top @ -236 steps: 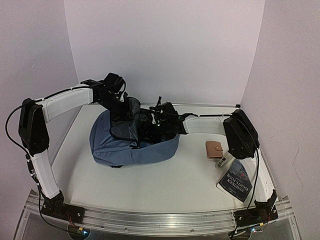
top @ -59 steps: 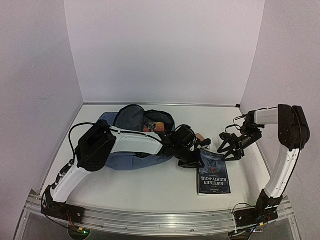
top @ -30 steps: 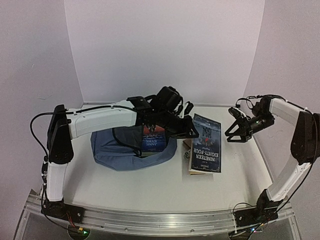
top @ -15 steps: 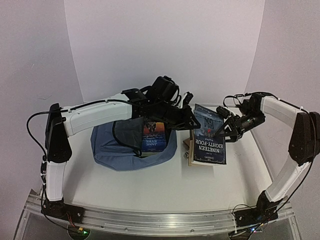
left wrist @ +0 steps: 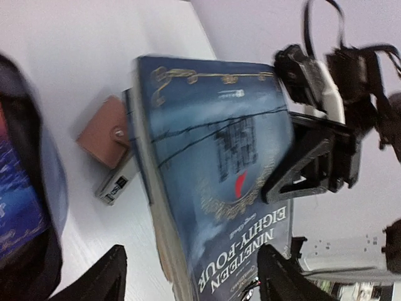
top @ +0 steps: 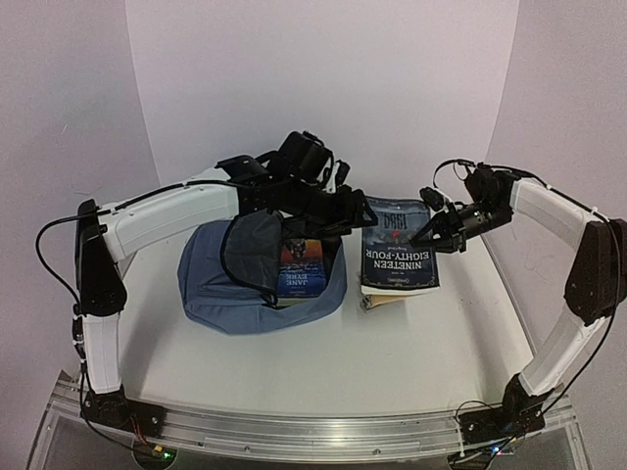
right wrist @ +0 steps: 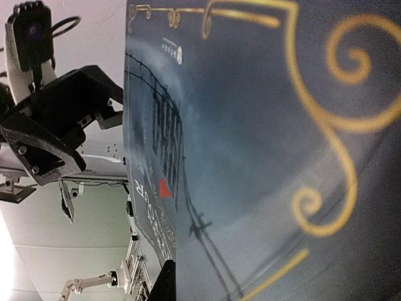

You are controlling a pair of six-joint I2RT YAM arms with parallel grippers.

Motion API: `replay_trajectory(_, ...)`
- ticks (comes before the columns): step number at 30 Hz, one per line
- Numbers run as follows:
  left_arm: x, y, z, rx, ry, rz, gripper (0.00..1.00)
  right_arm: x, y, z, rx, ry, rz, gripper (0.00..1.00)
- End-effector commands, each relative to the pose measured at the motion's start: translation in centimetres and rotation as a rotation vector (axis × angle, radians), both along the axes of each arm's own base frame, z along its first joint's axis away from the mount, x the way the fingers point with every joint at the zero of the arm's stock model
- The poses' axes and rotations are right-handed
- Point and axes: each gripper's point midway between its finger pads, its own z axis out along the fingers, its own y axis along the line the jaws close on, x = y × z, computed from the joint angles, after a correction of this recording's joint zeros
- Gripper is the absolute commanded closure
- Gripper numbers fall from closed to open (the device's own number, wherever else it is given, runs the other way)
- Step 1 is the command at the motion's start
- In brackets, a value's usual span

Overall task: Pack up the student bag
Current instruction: Pick up the book from the center of the board.

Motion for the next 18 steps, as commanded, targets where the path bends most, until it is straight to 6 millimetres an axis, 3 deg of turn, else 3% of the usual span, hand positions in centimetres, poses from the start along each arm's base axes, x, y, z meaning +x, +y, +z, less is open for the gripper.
replay_trajectory(1,3.0,9.0,1.0,0.259,-0.034,0.339,0.22,3.1,1.1,5.0,0.075,-0.103,-0.125,1.0)
replay_trajectory(5,3.5,13.6,-3.1,0.549,-0.005,0.47,0.21,4.3,2.2,5.7,0.095,-0.107,-0.14,1.0)
replay_trajectory(8,3.9,15.6,-5.4,0.729,0.008,0.524,0.2,5.2,3.0,6.5,0.107,-0.121,-0.149,1.0)
replay_trajectory(14,5.3,16.4,-9.4,0.873,0.065,0.552,0.2,6.7,4.6,7.7,0.144,-0.14,-0.164,1.0)
replay_trajectory(18,6.2,18.3,-11.1,0.94,0.1,0.602,0.2,7.1,5.8,8.1,0.168,-0.141,-0.16,1.0)
